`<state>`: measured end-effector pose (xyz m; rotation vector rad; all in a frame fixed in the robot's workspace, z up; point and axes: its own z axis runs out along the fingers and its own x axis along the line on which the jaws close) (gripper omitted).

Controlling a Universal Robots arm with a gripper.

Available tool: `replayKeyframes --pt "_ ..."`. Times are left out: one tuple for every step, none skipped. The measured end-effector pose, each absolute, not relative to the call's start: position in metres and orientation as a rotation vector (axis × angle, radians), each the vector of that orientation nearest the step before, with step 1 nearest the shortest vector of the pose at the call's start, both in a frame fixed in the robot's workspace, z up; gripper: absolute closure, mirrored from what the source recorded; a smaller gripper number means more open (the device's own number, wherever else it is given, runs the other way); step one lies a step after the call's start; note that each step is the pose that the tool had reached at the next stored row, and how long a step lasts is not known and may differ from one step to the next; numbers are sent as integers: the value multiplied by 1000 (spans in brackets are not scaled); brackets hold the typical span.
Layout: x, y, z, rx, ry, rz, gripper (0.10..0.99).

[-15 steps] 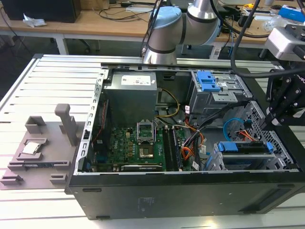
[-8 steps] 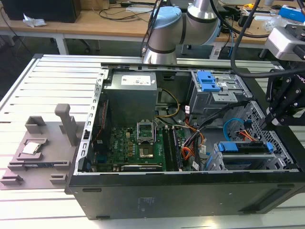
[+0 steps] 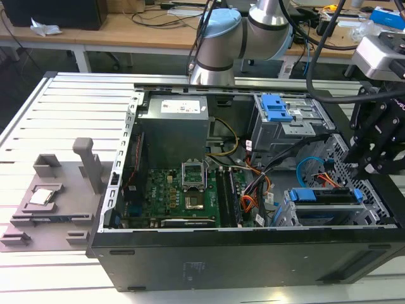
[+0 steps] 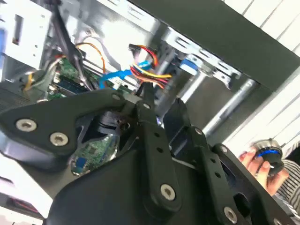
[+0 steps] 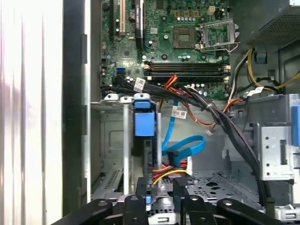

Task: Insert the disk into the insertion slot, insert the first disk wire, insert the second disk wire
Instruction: 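Insert the second disk wire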

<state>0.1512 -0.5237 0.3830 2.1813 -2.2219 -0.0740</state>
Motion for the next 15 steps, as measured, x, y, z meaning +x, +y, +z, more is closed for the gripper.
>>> replayKeyframes --pt "146 -513 382 2182 -2221 -74 725" --pt "138 -513 381 2182 -2222 -74 725" --pt "129 -513 381 2183 -2220 -74 725" --pt "125 -513 380 2185 -2218 -74 725" --pt "124 -513 379 2188 -2215 -74 725" --pt "123 -513 377 2198 -2205 -74 725" --pt "122 -513 376 2213 -2189 -73 725" --pt "122 -514 375 2221 -2177 -70 725" --pt "122 -514 375 2221 -2177 -69 725" --pt "122 -514 375 2221 -2177 -69 725" --pt "122 -514 375 2221 -2177 -69 725" --pt "122 -514 375 2221 -2176 -69 737" --pt "122 -514 375 2221 -2176 -68 804" --pt "122 -514 375 2221 -2176 -68 871" --pt "122 -514 375 2220 -2176 -68 922"
